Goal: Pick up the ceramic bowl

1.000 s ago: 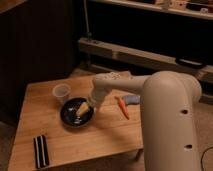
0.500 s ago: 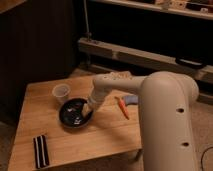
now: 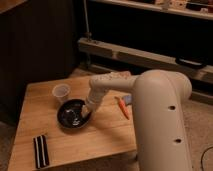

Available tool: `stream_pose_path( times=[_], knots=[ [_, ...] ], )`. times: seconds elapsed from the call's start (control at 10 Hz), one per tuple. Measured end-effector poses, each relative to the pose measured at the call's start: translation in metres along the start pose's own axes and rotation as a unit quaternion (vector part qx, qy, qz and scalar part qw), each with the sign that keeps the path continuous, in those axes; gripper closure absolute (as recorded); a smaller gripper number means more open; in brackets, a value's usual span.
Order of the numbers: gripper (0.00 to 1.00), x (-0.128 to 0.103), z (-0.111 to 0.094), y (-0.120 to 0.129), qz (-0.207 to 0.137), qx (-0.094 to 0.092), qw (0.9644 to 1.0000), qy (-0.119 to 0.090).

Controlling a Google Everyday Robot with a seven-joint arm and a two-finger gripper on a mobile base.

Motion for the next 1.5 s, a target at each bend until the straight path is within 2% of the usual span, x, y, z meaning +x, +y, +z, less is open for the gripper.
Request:
stream_pose_path(
  times=[0.2, 0.3, 0.4, 0.5, 0.6, 0.7, 0.9, 1.0, 1.1, 1.4, 1.5],
  knots=[
    [0.8, 0.002, 0.001, -0.001, 0.002, 0.006, 1.0, 0.005],
    [0.87, 0.003, 0.001, -0.001, 0.002, 0.008, 1.0, 0.005],
    [0.98, 0.005, 0.0, -0.003, 0.006, 0.008, 0.9999, 0.005],
    [1.0, 0.008, -0.001, -0.006, 0.011, 0.007, 0.9999, 0.003],
    [1.0, 0.01, -0.007, -0.01, 0.015, -0.005, 0.9999, -0.006],
    [1.0, 0.013, -0.022, -0.017, 0.017, -0.011, 0.9996, -0.019],
    [1.0, 0.01, -0.054, -0.013, 0.009, -0.02, 0.9989, -0.043],
    [1.0, 0.01, -0.087, -0.012, 0.007, -0.027, 0.9979, -0.059],
    [1.0, 0.007, -0.107, -0.01, 0.004, -0.032, 0.9971, -0.069],
    [1.0, 0.001, -0.172, -0.002, -0.003, -0.045, 0.995, -0.089],
    [1.0, 0.002, -0.176, -0.003, -0.002, -0.046, 0.9949, -0.09]
  ],
)
